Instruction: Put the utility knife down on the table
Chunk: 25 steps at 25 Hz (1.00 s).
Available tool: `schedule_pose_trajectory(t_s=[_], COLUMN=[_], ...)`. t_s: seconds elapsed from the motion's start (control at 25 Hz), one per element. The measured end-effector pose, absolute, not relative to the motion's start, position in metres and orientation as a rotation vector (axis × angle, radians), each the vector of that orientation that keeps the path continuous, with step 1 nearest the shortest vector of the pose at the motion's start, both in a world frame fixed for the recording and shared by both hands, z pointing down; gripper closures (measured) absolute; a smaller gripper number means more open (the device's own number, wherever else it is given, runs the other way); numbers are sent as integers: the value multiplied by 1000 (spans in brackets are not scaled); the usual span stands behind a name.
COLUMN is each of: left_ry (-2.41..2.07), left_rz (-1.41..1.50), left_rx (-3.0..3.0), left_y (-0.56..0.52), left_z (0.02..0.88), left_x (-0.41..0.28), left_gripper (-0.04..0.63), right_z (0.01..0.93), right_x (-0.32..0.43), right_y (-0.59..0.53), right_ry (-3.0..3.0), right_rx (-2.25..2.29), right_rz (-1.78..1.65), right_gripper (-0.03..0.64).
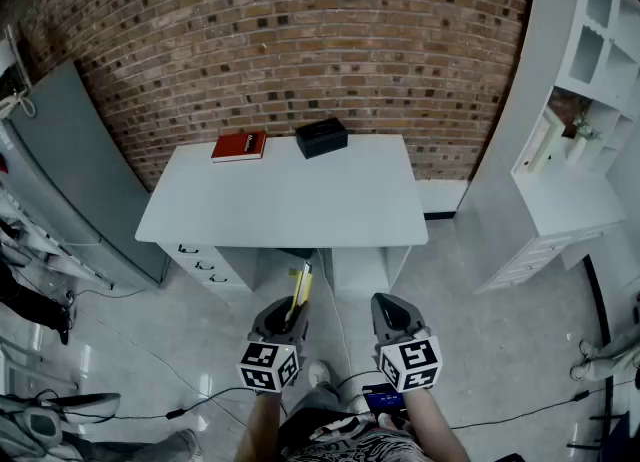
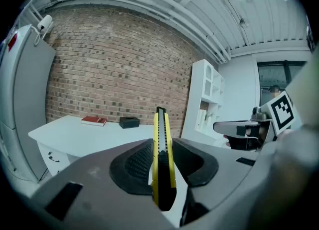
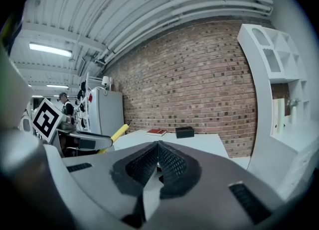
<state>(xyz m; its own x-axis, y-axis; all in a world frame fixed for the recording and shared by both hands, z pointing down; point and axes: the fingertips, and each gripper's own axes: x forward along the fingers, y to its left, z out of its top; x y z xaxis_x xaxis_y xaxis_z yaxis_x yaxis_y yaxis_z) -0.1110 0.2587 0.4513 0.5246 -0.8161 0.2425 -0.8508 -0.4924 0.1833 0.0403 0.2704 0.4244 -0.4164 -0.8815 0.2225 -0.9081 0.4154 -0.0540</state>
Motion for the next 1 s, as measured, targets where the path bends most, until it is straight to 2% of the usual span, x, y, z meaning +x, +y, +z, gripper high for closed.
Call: schedule_pose_trajectory(t_s=[0.68,1.0], left_ry=[-1483,-1477], left_rz=[229,199], left_rx=[2389,2356], left_y=[265,173], left_z=[471,491], left_x=[-128,-130], left_gripper=[472,472], right_z=[436,458], right_x=[51,54], right_y=[266,175], right_ry=[-2549,-2524], right_rx=[1538,1526], right_rz=[318,335], right_gripper=[617,617])
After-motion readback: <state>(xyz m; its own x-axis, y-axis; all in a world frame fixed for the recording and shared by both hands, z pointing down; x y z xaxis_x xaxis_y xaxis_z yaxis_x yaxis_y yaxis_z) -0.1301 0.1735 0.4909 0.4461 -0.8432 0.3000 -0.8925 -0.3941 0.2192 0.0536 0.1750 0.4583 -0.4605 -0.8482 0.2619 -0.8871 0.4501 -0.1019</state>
